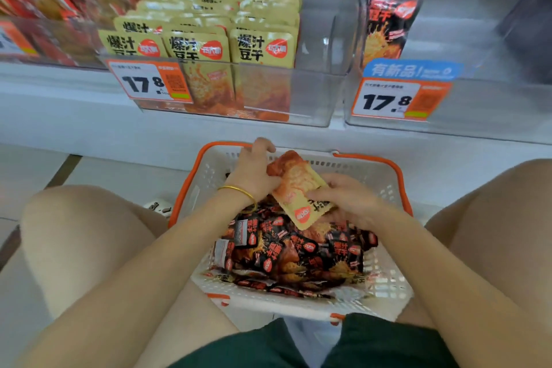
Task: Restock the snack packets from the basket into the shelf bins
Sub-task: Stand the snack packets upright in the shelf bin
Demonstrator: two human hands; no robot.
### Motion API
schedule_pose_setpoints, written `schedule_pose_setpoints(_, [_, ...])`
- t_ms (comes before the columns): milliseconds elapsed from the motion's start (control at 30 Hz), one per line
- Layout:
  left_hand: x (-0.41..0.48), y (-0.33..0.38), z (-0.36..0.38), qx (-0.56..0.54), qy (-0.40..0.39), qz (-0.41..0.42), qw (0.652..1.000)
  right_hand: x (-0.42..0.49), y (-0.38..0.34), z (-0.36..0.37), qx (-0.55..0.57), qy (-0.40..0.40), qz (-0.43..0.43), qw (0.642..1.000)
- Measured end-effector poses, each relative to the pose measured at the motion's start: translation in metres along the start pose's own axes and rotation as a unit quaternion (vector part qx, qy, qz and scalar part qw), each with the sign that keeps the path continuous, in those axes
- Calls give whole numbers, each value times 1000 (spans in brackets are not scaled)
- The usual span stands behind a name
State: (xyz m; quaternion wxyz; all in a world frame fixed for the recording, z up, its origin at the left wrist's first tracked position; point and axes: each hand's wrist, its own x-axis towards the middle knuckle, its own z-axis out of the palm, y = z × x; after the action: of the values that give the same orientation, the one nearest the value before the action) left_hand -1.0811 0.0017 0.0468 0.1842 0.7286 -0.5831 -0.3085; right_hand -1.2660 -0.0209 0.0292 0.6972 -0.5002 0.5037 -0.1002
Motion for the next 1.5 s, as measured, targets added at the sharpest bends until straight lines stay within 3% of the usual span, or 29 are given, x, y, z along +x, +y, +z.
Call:
schedule_pose_setpoints(67, [-13,15,-10,144,-28,68,987,-20,-16,-11,-112,-10,-15,994])
schedule_pose_setpoints(200, [-30,51,-34,105,-81,147,980,-60,-56,-24,-211,27,-104,972])
schedule_pose_setpoints(300, [-38,71,-61,-7,-45,155,987,-83,-78,-29,-86,90,-192,974])
schedule_pose_setpoints(400, [-45,95,-88,-137,-4,162,977,-103,-107,-29,60,87,-265,958])
schedule_pose_setpoints(500, [-40,115,-107,-193,71,166,965,-109,-143,-26,54,105,-300,947])
schedule_pose_setpoints(600, [-25,128,-126,-172,208,190,944,-105,-180,-27,46,172,-333,926])
schedule_pose_setpoints(700, [1,128,-142,4,312,215,925,-93,-205,-29,-52,312,-415,853])
schedule_pose_setpoints(833, [34,126,-146,159,270,216,925,-74,-220,-25,-338,477,-436,684])
schedule_pose_setpoints(900, [47,127,-146,197,249,198,927,-61,-232,-24,-439,492,-388,644])
schedule_pose_setpoints(1000, [64,130,-149,224,224,180,931,-29,-247,-29,-527,491,-329,611])
schedule_pose_setpoints(1200, [91,135,-149,273,150,160,937,21,-276,-43,-575,485,-220,621])
schedule_pose_setpoints(1500, [124,141,-146,306,46,142,940,82,-314,-79,-591,410,-132,682])
